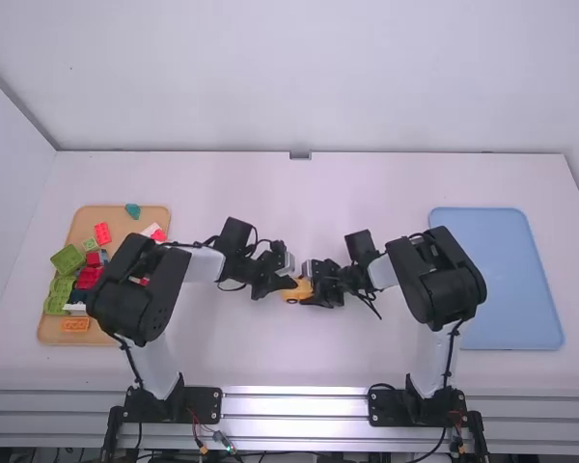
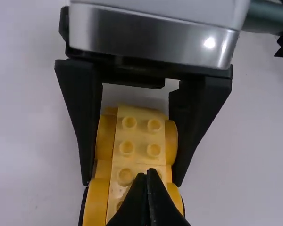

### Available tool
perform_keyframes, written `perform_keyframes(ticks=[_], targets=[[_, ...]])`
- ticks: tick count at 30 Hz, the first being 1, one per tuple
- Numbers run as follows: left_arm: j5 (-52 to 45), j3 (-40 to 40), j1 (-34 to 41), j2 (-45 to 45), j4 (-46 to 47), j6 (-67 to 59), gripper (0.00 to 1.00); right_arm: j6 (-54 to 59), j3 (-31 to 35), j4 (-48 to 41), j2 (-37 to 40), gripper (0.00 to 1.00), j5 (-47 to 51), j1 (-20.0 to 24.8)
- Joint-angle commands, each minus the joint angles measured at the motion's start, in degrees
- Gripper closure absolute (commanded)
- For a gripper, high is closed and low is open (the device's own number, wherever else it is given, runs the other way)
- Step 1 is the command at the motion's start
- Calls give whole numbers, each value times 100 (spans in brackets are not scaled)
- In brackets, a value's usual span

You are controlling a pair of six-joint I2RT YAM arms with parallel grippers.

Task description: Assemble lego blocks to make yellow taxi

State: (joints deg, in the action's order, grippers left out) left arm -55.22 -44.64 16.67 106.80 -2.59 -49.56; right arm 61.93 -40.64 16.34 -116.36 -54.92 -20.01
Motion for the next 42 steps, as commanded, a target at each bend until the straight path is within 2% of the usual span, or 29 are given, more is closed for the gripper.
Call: perform_keyframes(ticks=[1, 8, 9, 11, 12, 17, 23, 27, 33, 38, 42], targets=[[308, -144, -184, -321, 382, -125, 98, -37, -59, -11, -72, 47, -72, -20], [352, -732, -903, -1569, 1314, -116, 98, -42, -59, -26, -72, 42, -72, -17], [588, -785, -1110, -1801, 1423, 33, 97, -44, -59, -33, -70, 36, -57, -17], [962, -811, -1303, -1978, 1436, 396, 68, -107, -59, -13, -70, 34, -15, -20], [1331, -817, -1493, -2127, 1419, 855, 1, -249, -59, 31, -66, 32, 90, -20], [2175, -811, -2024, -2496, 1482, 2225, 1, -645, -63, 142, -50, 15, 573, -20], [3329, -811, -2312, -2664, 1561, 3672, 1, -826, -70, -55, 179, 0, 717, -17], [4238, -811, -2277, -2667, 1464, 4503, 1, -933, -70, -828, 841, 1, 1449, -35], [6196, -813, -2330, -2667, 1775, 6096, 1, -898, -70, -2127, 2238, 1, 2262, -20], [7324, -822, -2658, -2667, 2865, 7399, 1, -942, -70, -2192, 3324, 1, 2411, -20], [7265, -822, -3381, -2667, 3689, 8456, 1, -944, -70, -2044, 3823, 1, 2389, -20]])
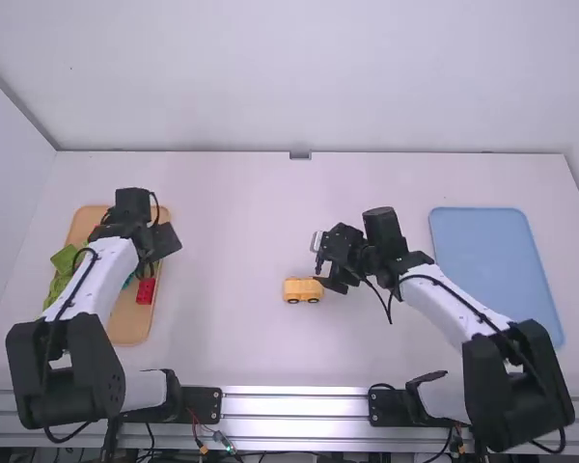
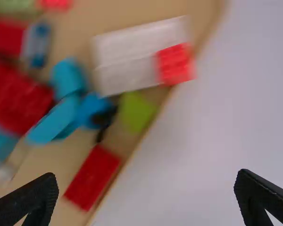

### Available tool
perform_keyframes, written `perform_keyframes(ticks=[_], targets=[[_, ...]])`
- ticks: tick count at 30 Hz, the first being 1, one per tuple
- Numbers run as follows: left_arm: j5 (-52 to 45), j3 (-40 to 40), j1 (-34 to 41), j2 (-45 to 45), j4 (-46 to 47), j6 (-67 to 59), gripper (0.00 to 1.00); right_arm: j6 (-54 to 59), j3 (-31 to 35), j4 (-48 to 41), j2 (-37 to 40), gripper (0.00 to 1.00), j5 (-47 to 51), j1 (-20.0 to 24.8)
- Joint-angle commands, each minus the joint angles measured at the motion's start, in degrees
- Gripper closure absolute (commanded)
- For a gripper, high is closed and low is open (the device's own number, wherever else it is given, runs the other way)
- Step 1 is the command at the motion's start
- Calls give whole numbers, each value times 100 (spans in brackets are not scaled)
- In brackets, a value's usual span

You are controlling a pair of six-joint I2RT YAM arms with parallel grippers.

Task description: Assemble lego blocks to make yellow taxi

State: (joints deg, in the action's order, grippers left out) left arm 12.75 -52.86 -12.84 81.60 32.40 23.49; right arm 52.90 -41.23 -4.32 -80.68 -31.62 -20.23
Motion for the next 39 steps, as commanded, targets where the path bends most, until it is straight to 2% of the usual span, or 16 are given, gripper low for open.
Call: perform_keyframes(ticks=[1, 2, 4, 8, 12, 14, 16, 25, 33, 36, 37, 38, 39], targets=[[468, 0, -734, -144, 393, 1327, 1, -39, -11, 92, 380, 1, 66, 4], [363, 0, -1174, -146, 627, 1469, 1, -35, -11, 164, 505, 1, 63, 4], [94, 0, -1600, -142, 734, 1414, 1, -42, -11, 236, 570, 1, 63, -4], [-1478, -4, -3088, -92, 774, 328, 1, -39, -11, 420, 612, 1, 61, 4], [-2133, -105, -4308, -4, 826, -87, 1, 7, -11, 422, 612, 1, 61, -4], [-2697, -286, -4903, 181, 1191, -590, 1, 2, -11, 452, 612, 1, 39, 0], [-2835, -494, -5252, 446, 1508, -966, 1, 2, -11, 450, 612, 1, 48, -2], [-2542, -861, -5316, 1508, 1119, -977, 1, 0, -11, 431, 612, 2, 42, -2], [-2524, -861, -5316, 1731, 1047, -1340, 1, 0, -11, 538, 612, 1, 39, -2], [-2516, -863, -5316, 1731, 1060, -1346, 23, 2, -11, 562, 612, 1, 42, -2], [-2518, -861, -5316, 1731, 1067, -1346, 38, 0, -11, 560, 612, 1, 44, -2], [-2520, -861, -5318, 1731, 1069, -1340, 41, 2, -11, 555, 612, 1, 44, -2], [-2511, -859, -5316, 1731, 1086, -1224, 51, 0, -11, 542, 612, 1, 42, 0]])
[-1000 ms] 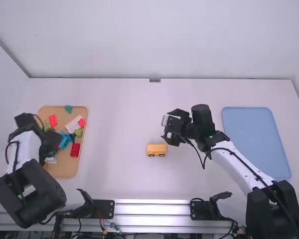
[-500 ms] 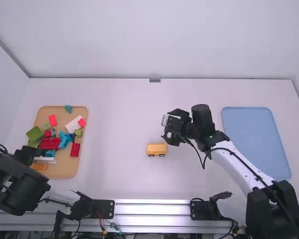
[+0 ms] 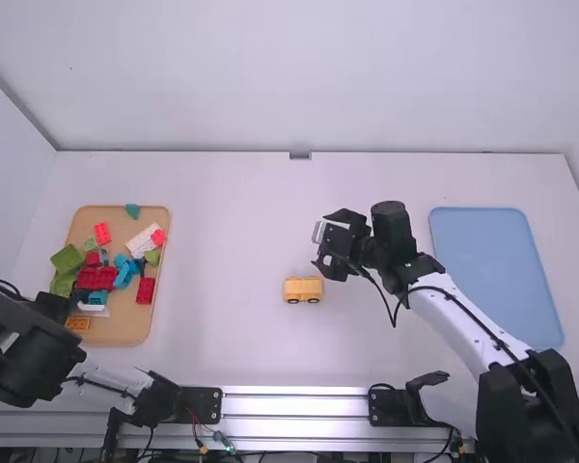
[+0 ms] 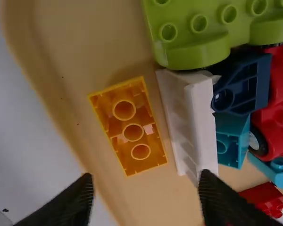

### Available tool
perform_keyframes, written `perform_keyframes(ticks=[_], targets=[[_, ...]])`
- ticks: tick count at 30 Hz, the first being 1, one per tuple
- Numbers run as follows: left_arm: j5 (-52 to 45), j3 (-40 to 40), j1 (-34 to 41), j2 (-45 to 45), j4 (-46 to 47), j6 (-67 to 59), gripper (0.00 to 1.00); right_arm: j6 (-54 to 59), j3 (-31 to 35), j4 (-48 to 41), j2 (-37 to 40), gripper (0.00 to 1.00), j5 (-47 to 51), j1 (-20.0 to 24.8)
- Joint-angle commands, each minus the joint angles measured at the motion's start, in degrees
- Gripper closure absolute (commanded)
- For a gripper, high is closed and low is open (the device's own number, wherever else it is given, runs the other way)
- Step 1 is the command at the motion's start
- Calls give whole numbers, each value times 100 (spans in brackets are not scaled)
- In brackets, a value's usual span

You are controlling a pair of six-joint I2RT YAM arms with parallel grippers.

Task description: Assemble lego blocks to make yellow taxi

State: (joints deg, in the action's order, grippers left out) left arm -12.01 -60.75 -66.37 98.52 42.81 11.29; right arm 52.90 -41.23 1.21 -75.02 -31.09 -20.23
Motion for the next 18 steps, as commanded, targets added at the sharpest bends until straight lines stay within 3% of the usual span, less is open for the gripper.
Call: perform_keyframes(ticks=[1, 3, 7, 14, 18], targets=[[-44, -70, 37, 39, 68, 0, 55, 0, -11, -13, 46, 1, -9, -2], [24, -70, 37, 39, 136, 9, 66, 2, -9, -13, 46, 1, -11, -2], [868, -70, 133, 39, 181, 732, 69, 0, -4, -13, 46, 1, -11, -2], [901, -70, 656, 39, -39, 734, 52, -15, -4, -57, 46, 1, 9, 0], [1370, -70, 951, 39, 44, 1095, 50, -13, -4, -96, 46, 1, 11, -2]])
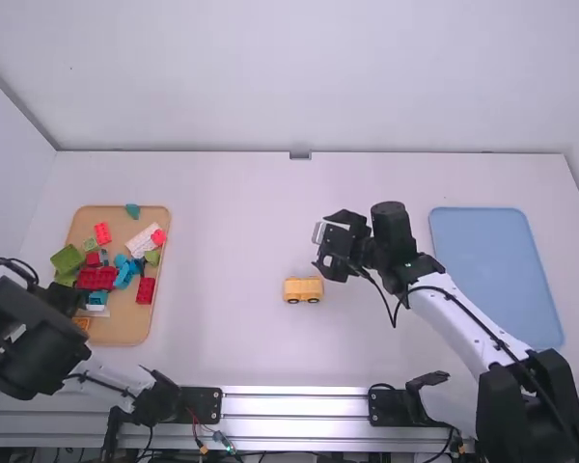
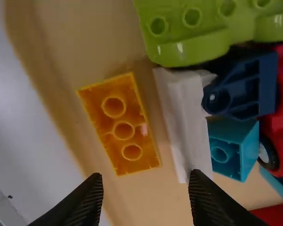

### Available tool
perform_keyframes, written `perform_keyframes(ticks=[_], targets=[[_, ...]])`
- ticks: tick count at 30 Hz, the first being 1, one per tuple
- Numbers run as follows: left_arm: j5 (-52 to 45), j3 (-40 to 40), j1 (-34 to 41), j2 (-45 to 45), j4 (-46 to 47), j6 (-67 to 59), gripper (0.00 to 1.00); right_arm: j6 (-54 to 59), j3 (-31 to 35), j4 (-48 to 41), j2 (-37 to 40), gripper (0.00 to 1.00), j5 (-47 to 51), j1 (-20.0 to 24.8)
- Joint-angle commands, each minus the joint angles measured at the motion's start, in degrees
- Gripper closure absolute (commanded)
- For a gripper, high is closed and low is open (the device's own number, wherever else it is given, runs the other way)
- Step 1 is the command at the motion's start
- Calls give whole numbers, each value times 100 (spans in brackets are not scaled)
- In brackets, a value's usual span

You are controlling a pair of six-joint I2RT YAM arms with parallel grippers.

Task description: Assemble lego blocks to make yellow taxi

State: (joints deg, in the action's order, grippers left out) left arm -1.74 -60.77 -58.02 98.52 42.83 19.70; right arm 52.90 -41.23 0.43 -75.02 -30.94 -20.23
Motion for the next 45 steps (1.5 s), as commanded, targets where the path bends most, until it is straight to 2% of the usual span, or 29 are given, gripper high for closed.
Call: perform_keyframes(ticks=[1, 6, 10, 13, 26, 29, 33, 39, 45], targets=[[590, -66, 227, 39, 109, 378, 50, -11, -4, -46, 46, 1, -4, 0], [719, -68, 398, 39, 142, 452, 49, 2, -4, -70, 46, 1, 105, 4], [739, -68, 398, 39, 129, 450, 42, 2, -4, -83, 46, 2, 98, 2], [826, -68, 396, 39, 87, 455, 41, 0, -4, -81, 46, 1, 98, 2], [684, 74, -267, 39, -61, 597, 41, 4, -4, -46, 46, 1, 96, -9], [256, 245, -308, 39, -444, 166, 41, 2, -4, -50, 46, 1, 98, -37], [387, 348, -299, 39, -584, 326, 40, 2, -4, -52, 46, 1, 98, -31], [411, 323, -310, 37, -581, 299, 41, 2, -4, -46, 46, 1, 94, -33], [-85, -39, -310, 37, -302, 31, 41, 2, -4, -46, 46, 1, 81, -57]])
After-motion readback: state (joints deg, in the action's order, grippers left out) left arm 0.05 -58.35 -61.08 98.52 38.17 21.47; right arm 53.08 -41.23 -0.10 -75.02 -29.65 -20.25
